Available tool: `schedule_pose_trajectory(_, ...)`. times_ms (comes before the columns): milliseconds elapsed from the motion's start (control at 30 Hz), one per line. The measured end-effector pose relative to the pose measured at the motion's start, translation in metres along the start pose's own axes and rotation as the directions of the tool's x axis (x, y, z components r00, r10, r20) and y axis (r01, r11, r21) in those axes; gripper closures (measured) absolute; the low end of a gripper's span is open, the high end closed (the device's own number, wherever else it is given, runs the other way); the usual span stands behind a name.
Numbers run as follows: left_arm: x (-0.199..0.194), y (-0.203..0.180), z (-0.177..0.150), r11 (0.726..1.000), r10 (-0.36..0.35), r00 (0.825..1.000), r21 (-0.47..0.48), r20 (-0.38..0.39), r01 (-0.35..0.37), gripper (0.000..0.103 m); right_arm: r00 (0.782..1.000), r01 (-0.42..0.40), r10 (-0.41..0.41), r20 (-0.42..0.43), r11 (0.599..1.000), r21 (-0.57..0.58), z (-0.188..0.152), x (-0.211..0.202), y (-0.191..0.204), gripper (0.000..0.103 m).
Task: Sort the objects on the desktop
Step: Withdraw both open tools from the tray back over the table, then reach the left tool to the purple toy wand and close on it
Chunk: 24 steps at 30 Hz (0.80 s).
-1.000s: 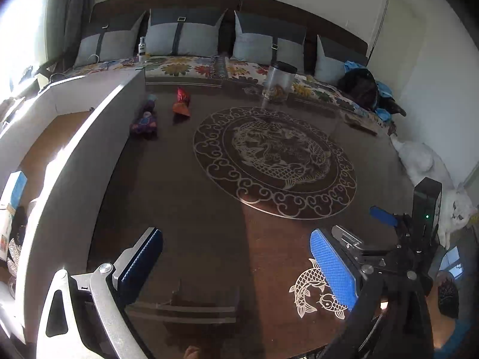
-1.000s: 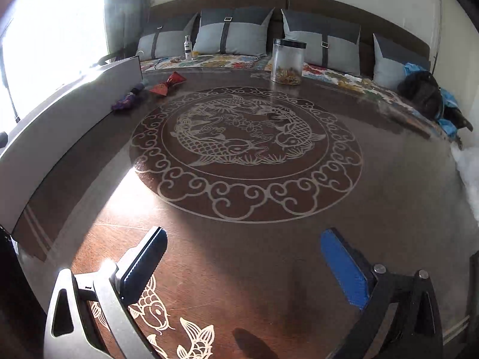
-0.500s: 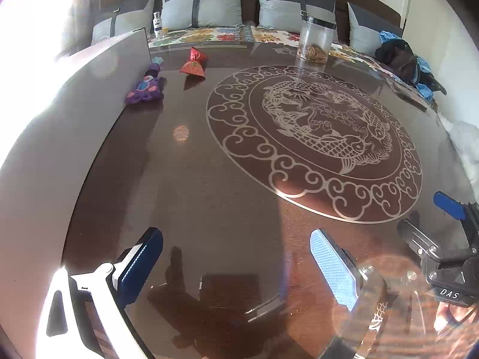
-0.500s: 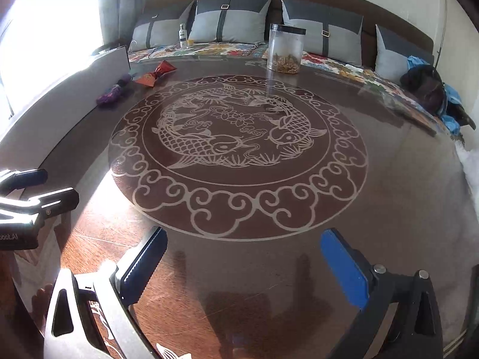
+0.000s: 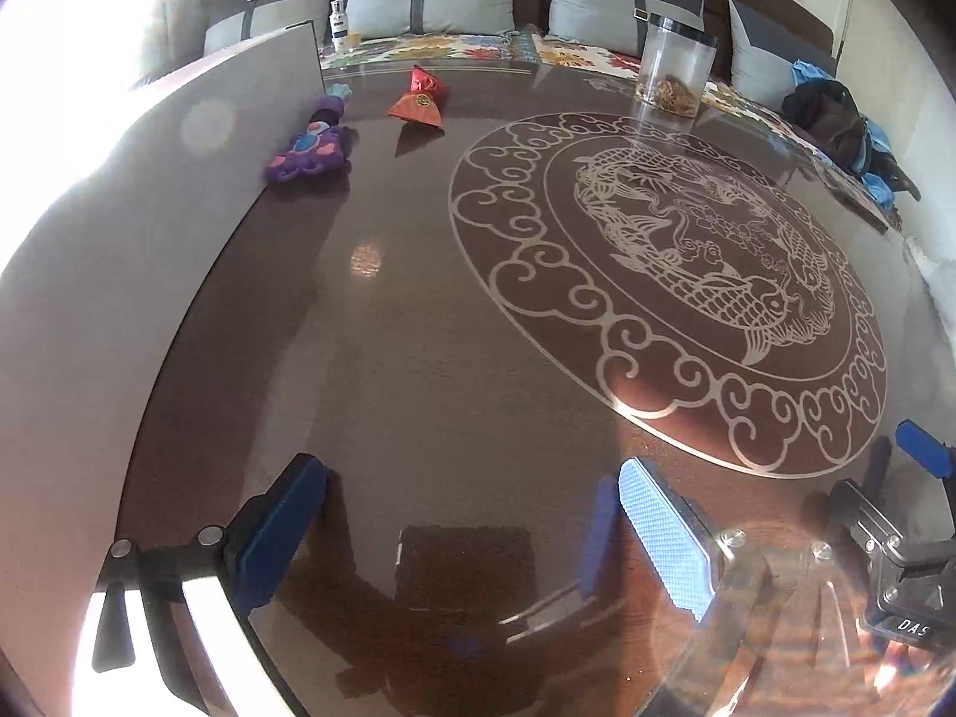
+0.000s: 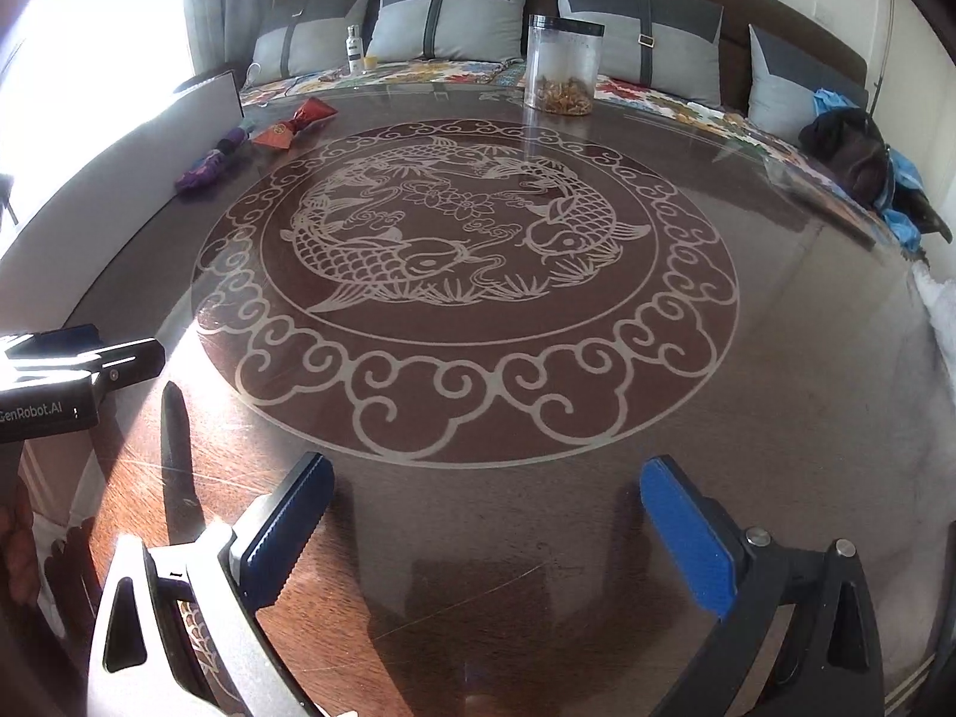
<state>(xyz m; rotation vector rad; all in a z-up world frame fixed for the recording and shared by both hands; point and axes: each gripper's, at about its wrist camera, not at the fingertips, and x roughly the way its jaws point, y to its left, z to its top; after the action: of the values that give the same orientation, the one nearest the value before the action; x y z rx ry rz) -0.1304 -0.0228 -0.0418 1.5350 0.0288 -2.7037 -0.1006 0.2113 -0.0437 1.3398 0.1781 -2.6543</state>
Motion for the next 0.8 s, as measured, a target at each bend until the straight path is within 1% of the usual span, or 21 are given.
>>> schedule_pose_trajectory(133,0.001,0.003,0.003,1.0,0.003,1.0,-0.004,0.0,-0.003,0.002,1.0,0.002,-0.002,-0.004,1.0,-0.006,0.0,0.001,0.002,0.0)
schedule_pose_trajectory(200,0.002,0.004,0.003,1.0,0.003,1.0,-0.005,0.002,-0.003,0.0,1.0,-0.004,0.004,-0.006,1.0,-0.002,0.0,0.001,0.001,0.0)
schedule_pose_trajectory(333,0.004,0.005,0.005,1.0,0.008,1.0,-0.011,0.01,-0.008,0.0,1.0,-0.02,0.02,-0.012,1.0,0.009,0.0,0.002,-0.002,0.0)
schedule_pose_trajectory(533,0.013,0.01,0.021,0.999,0.026,1.0,-0.035,0.013,-0.025,0.0,1.0,-0.019,0.019,-0.012,1.0,0.008,0.0,0.002,-0.001,0.0)
schedule_pose_trajectory(667,0.023,0.017,0.046,0.997,0.053,0.998,-0.052,0.036,-0.051,0.0,1.0,-0.019,0.019,-0.012,1.0,0.009,0.0,0.002,-0.001,0.0)
schedule_pose_trajectory(733,0.025,0.021,0.067,0.996,0.072,0.995,-0.06,0.073,-0.068,0.0,1.0,-0.018,0.018,-0.012,1.0,0.008,0.0,0.002,-0.001,0.0)
schedule_pose_trajectory(800,0.025,0.024,0.095,0.993,0.115,0.986,-0.053,0.123,-0.109,0.0,1.0,-0.019,0.019,-0.012,1.0,0.009,0.0,0.002,-0.002,0.0)
